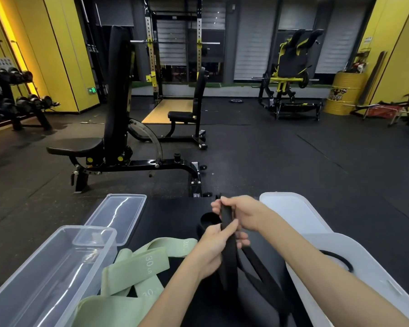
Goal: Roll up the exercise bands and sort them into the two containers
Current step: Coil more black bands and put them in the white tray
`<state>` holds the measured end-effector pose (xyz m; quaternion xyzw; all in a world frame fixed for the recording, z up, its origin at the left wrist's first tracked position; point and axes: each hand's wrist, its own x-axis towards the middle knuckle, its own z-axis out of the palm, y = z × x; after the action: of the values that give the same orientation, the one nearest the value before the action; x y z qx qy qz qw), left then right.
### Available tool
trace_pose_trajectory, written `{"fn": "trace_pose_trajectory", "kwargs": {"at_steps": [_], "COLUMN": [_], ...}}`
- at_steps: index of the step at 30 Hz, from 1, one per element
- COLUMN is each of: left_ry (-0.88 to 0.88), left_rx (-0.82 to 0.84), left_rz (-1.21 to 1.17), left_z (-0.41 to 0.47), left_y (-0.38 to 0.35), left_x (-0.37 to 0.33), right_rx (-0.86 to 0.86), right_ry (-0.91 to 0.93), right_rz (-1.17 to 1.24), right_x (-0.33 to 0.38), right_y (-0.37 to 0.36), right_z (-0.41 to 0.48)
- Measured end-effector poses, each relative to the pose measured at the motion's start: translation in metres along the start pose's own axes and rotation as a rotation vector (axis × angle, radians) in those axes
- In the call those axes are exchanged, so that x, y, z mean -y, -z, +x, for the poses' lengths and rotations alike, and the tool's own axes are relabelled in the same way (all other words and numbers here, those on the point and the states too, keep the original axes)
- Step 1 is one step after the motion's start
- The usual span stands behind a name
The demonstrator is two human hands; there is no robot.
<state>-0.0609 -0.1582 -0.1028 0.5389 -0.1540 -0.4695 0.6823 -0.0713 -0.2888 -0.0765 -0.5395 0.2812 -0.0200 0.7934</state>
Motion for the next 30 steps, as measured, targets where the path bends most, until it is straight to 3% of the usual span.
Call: {"fn": "trace_pose_trajectory", "kwargs": {"at_steps": [3, 7, 10, 13, 15, 20, 25, 28, 30], "left_ry": [-0.032, -0.15, -0.064, 0.047, 0.026, -0.069, 0.04, -0.008, -0.047], "left_rx": [-0.005, -0.163, -0.073, 0.059, 0.094, 0.02, 0.156, 0.153, 0.091], "left_rz": [-0.02, 0.12, 0.078, 0.007, 0.043, 0.082, -0.071, 0.096, 0.166], "left_z": [-0.012, -0.004, -0.004, -0.013, -0.011, -0.005, -0.013, -0.01, -0.007], "left_y": [-0.001, 0.003, 0.007, 0.014, 0.018, 0.007, 0.016, 0.019, 0.017], "left_x": [-0.002, -0.017, -0.018, -0.009, -0.007, -0.02, -0.012, -0.017, -0.022], "right_rx": [-0.059, -0.007, 0.008, -0.058, -0.085, 0.04, -0.018, 0.014, 0.087], "right_ry": [0.119, -0.078, -0.132, 0.049, 0.11, -0.092, -0.015, 0.041, 0.038], "right_rz": [0.182, -0.177, -0.226, 0.021, 0.141, -0.253, -0.007, 0.068, -0.048], "right_x": [0.011, -0.009, -0.003, 0.013, 0.014, -0.001, 0.005, -0.002, -0.009], "right_y": [-0.004, -0.011, -0.015, -0.019, -0.018, -0.013, -0.014, -0.012, -0.007], "right_z": [0.008, -0.007, -0.01, -0.007, -0.006, -0.025, -0.022, -0.027, -0.03]}}
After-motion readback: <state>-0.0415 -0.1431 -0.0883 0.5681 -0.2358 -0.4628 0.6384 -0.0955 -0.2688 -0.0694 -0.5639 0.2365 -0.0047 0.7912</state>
